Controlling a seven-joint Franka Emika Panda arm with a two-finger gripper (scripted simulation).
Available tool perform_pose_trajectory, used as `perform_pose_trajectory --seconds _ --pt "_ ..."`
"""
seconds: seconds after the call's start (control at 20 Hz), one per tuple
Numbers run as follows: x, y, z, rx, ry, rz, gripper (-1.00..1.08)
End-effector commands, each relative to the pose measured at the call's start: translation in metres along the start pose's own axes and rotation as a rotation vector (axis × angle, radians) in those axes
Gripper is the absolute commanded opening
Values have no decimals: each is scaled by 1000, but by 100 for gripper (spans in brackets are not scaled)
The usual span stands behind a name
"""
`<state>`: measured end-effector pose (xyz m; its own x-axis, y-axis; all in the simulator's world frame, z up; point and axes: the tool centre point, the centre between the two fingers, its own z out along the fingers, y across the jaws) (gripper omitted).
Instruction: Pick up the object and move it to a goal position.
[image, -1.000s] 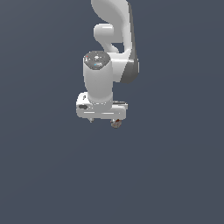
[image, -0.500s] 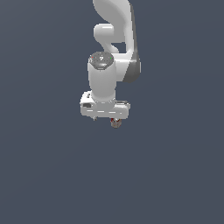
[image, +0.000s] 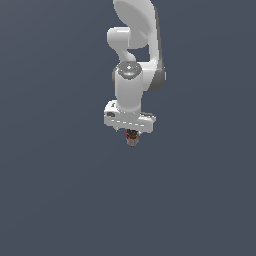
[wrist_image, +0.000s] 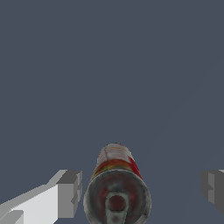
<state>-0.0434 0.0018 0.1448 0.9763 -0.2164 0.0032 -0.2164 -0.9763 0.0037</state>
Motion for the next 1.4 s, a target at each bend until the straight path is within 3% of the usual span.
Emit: perform_pose_trajectory --seconds 0.0,0.45,0.85,1.35 --pt "-14 -5 6 1 -1 36 100" --pt "-42 -14 16 3 -3 104 100" --pt "-43 -14 22 3 -4 105 100" --pt "-44 -14 63 3 -3 108 100"
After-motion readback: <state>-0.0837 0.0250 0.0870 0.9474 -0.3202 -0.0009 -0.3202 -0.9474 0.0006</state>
